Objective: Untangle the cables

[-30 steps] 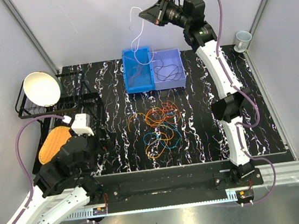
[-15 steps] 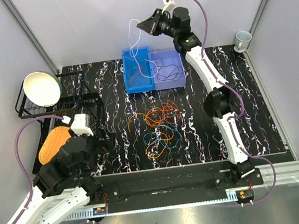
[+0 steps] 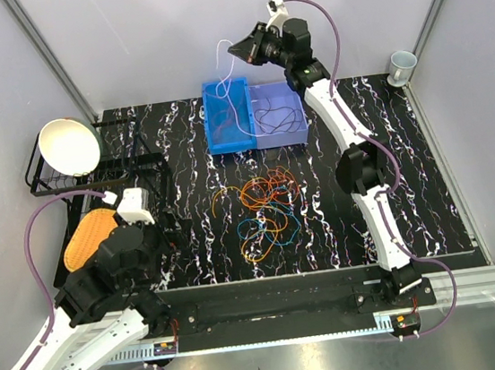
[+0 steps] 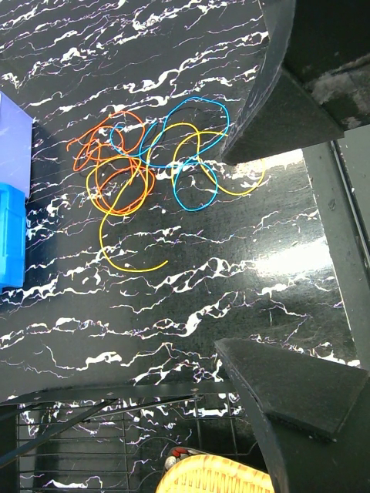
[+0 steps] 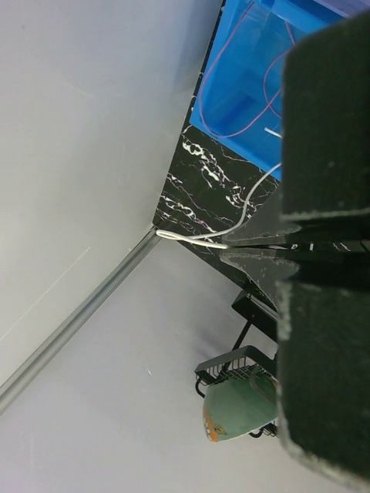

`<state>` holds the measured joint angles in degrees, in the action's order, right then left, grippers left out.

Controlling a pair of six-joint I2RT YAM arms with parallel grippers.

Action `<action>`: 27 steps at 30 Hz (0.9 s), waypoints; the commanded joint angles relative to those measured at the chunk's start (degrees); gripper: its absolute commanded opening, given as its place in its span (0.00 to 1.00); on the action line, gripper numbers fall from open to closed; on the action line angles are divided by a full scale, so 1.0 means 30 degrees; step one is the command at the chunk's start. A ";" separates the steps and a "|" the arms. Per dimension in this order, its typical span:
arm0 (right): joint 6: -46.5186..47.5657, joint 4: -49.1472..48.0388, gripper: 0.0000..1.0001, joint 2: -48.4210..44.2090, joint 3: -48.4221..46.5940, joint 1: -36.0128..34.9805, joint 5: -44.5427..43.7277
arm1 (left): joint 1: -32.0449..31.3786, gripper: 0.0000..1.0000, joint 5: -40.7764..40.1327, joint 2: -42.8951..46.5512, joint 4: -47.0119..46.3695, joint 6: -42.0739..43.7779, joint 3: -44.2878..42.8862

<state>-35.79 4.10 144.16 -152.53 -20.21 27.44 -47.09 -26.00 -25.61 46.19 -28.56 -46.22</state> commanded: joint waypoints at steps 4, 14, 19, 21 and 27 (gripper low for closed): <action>0.1264 -0.0868 0.00 -0.3662 -0.0162 -0.0090 -0.0183 | -0.0065 0.99 -0.0386 0.0009 -0.0926 0.0056 -0.0064; 0.2292 -0.1190 0.00 -0.6188 -0.0776 -0.0589 -0.0272 | -0.0065 0.99 -0.0386 0.0068 -0.0897 0.0056 -0.0093; 0.2058 -0.1219 0.00 -0.5426 -0.1627 -0.0589 -0.0065 | -0.0036 0.99 -0.0386 0.0068 -0.0925 0.0027 -0.0093; 0.1854 -0.2038 0.00 -0.5250 -0.1599 -0.0618 0.0081 | -0.0036 0.99 -0.0386 0.0097 -0.0926 0.0027 -0.0093; 0.1881 -0.2450 0.00 -0.3847 -0.1686 -0.0618 -0.0299 | -0.0036 0.99 -0.0357 0.0097 -0.0897 0.0056 -0.0064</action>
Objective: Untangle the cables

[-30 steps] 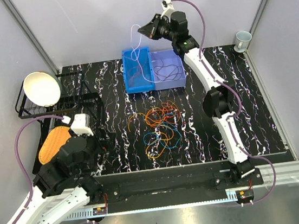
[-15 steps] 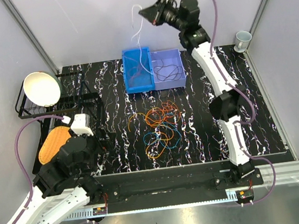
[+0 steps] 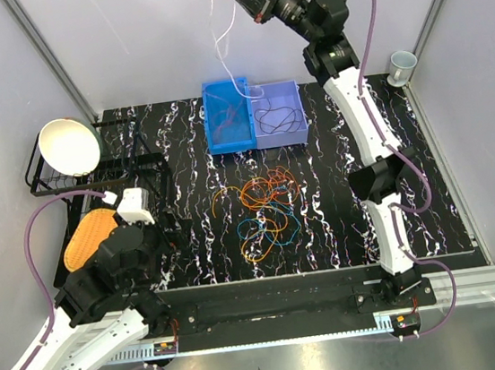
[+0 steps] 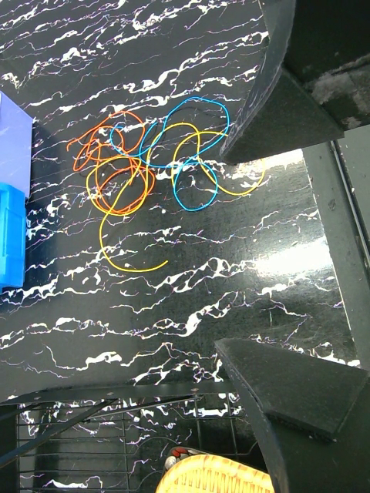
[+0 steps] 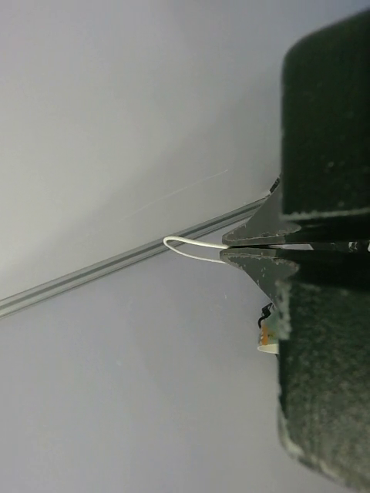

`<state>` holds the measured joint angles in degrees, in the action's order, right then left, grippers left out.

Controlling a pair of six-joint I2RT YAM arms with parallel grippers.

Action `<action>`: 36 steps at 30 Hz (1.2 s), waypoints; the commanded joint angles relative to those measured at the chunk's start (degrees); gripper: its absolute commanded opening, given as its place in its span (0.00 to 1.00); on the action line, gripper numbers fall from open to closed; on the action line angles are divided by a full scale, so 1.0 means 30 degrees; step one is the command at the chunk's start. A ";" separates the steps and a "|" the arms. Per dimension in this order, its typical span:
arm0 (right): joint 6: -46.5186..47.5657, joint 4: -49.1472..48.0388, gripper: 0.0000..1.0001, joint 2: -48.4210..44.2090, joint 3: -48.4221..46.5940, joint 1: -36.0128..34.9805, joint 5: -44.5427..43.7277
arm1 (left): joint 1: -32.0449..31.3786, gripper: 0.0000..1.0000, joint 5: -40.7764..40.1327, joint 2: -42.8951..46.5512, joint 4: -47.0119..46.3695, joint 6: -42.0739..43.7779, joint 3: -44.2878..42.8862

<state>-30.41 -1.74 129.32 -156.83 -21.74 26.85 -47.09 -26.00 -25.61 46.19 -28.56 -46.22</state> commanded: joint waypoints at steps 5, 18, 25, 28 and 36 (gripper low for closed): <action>0.0148 -0.0914 0.00 0.2332 -0.0309 -0.0079 -0.0396 | -0.0065 0.99 -0.0357 0.0068 -0.0926 0.0027 -0.0092; 0.0176 -0.1530 0.00 0.4530 -0.0369 -0.0225 -0.0571 | -0.0035 0.99 -0.0269 -0.0195 -0.0926 0.0056 -0.0064; 0.0324 -0.1414 0.00 0.5262 0.0422 -0.0283 -0.0514 | 0.0081 0.99 -0.0153 -0.0225 -0.0984 0.0085 -0.0093; 0.0760 -0.0976 0.00 0.5731 0.0627 -0.0604 -0.0397 | 0.0169 0.99 -0.0035 -0.0254 -0.1042 0.0115 -0.0093; 0.1875 -0.0595 0.00 0.4153 0.0513 -0.1133 -0.0630 | 0.0257 0.99 0.0024 -0.0225 -0.1014 0.0173 -0.0063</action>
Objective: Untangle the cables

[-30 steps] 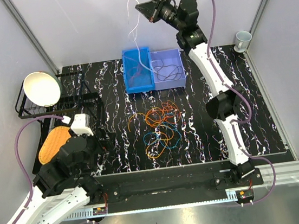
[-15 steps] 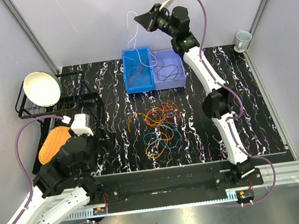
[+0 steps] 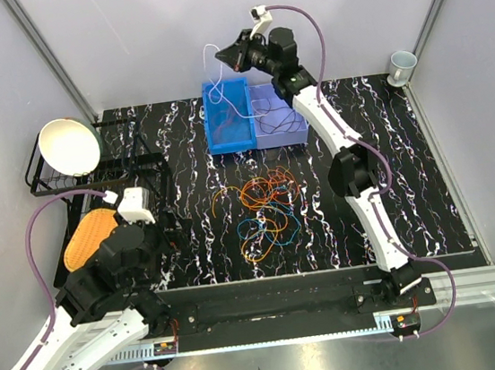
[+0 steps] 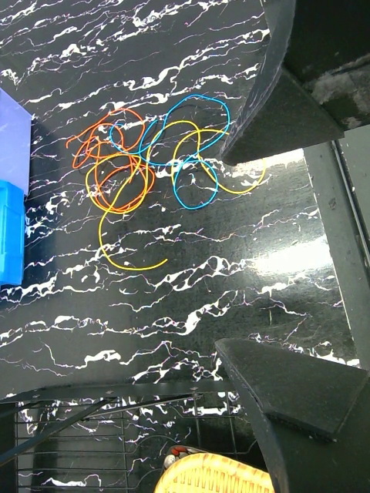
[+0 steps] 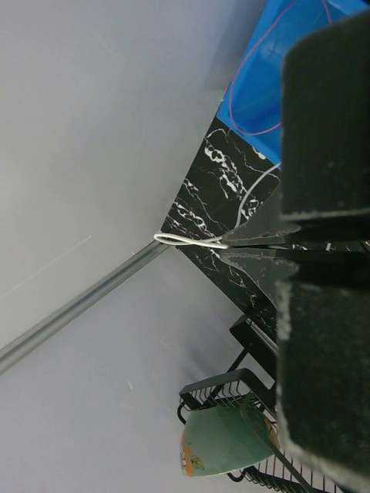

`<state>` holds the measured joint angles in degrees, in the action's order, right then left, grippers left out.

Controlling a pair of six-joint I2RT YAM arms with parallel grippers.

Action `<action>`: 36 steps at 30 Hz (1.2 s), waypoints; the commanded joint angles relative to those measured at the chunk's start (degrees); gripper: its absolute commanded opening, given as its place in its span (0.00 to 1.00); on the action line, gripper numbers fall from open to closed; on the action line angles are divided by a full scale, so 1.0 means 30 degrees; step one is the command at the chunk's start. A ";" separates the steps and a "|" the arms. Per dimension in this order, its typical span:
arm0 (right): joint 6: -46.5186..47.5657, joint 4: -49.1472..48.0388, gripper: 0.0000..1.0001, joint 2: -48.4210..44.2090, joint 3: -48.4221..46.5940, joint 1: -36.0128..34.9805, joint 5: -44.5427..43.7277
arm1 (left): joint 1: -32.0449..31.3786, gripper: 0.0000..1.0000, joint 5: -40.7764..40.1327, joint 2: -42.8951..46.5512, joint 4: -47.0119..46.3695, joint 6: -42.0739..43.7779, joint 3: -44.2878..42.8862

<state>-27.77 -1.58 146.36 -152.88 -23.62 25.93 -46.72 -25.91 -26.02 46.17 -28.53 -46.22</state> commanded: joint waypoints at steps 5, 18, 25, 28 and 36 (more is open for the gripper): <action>0.2545 -0.0497 0.00 -0.3607 -0.1305 -0.1121 -0.0646 | 0.0192 0.99 0.0082 -0.0028 -0.1094 0.0136 -0.0063; 0.5390 -0.0116 0.00 -0.5663 -0.2070 -0.2763 -0.1115 | 0.0280 0.99 0.0229 0.0177 -0.1123 0.0136 -0.0005; 0.5681 -0.0175 0.00 -0.4934 -0.1775 -0.2734 -0.1611 | 0.0280 0.99 0.0200 0.0207 -0.1123 0.0166 -0.0034; 0.6149 -0.0204 0.00 -0.4174 -0.1950 -0.2763 -0.2373 | 0.0280 0.99 0.0229 0.0206 -0.1123 0.0136 -0.0005; 0.6561 -0.1199 0.00 -0.1682 -0.1980 -0.2149 -0.4248 | 0.0280 0.99 0.0288 0.0177 -0.1123 0.0136 0.0024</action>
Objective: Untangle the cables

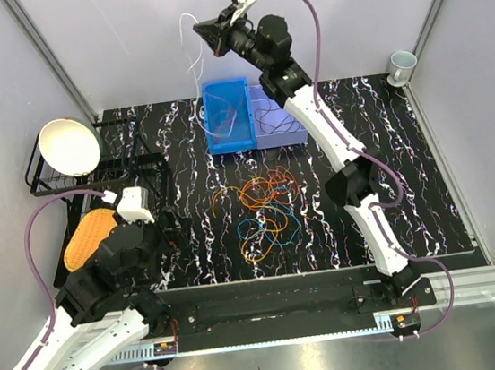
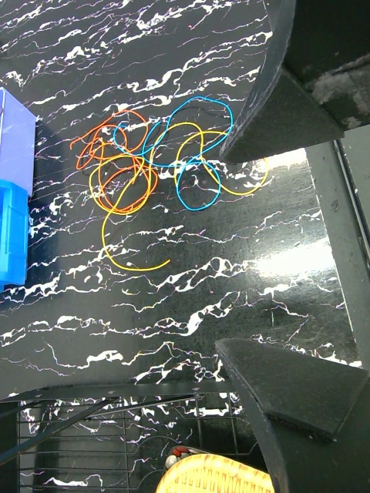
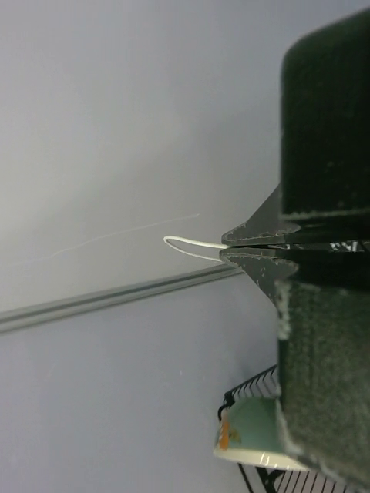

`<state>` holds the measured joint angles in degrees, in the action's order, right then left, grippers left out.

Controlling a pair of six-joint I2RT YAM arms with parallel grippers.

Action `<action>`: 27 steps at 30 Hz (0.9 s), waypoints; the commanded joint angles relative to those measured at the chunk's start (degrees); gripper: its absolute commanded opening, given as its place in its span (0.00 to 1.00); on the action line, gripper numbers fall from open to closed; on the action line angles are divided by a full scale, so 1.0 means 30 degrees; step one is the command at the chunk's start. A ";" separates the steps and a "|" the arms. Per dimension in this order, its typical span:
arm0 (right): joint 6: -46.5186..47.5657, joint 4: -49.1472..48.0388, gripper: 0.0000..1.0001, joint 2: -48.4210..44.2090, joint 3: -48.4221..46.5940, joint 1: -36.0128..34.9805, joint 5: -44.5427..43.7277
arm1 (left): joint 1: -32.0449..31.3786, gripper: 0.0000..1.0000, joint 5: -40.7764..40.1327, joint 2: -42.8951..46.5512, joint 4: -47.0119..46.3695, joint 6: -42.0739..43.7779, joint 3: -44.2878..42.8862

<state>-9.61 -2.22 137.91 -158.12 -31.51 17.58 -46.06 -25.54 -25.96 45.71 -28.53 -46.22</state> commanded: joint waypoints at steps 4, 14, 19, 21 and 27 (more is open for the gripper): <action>-0.0078 -0.1369 0.00 0.2543 -0.0290 0.1008 -0.1789 | 0.0062 0.99 0.0105 0.0097 -0.0970 0.0166 0.0025; -0.0547 -0.1634 0.00 0.3250 0.1905 0.1625 -0.2288 | 0.0178 0.99 0.0105 -0.0167 -0.0970 0.0224 0.0024; -0.1192 -0.1692 0.00 0.2840 0.4189 0.1625 -0.2024 | 0.0442 0.99 0.0339 -0.0225 -0.1058 0.0283 0.0025; -0.1630 -0.1721 0.00 0.2869 0.5008 0.1625 -0.2227 | 0.0530 0.99 0.0486 -0.0196 -0.1117 0.0312 0.0024; -0.2160 -0.0814 0.00 0.3894 0.4750 0.1625 -0.1965 | 0.0618 0.99 0.0603 -0.0196 -0.1146 0.0341 0.0025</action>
<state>-14.44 -3.86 149.16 -141.97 -26.50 12.49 -44.56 -24.84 -26.02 45.34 -28.47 -46.22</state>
